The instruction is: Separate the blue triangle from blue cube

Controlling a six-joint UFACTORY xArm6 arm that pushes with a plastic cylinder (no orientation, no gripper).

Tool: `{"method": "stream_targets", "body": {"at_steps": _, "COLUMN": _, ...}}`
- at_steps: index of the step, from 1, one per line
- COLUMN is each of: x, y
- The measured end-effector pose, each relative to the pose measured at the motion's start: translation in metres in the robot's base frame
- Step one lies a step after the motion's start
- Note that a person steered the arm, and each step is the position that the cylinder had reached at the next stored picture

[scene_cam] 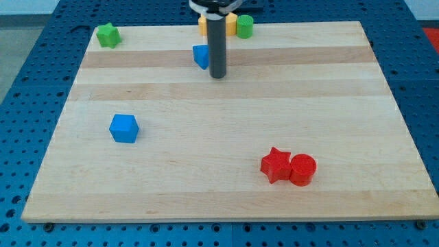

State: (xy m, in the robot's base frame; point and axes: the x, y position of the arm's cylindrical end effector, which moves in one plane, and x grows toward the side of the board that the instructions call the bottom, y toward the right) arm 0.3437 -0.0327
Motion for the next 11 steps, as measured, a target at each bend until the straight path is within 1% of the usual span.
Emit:
{"method": "stream_targets", "body": {"at_steps": 1, "x": -0.02, "y": -0.03}}
{"method": "stream_targets", "body": {"at_steps": 2, "x": -0.058, "y": -0.032}}
{"method": "stream_targets", "body": {"at_steps": 3, "x": -0.076, "y": -0.025}}
{"method": "stream_targets", "body": {"at_steps": 9, "x": -0.082, "y": -0.024}}
{"method": "stream_targets", "body": {"at_steps": 10, "x": -0.068, "y": -0.034}}
{"method": "stream_targets", "body": {"at_steps": 11, "x": -0.041, "y": -0.1}}
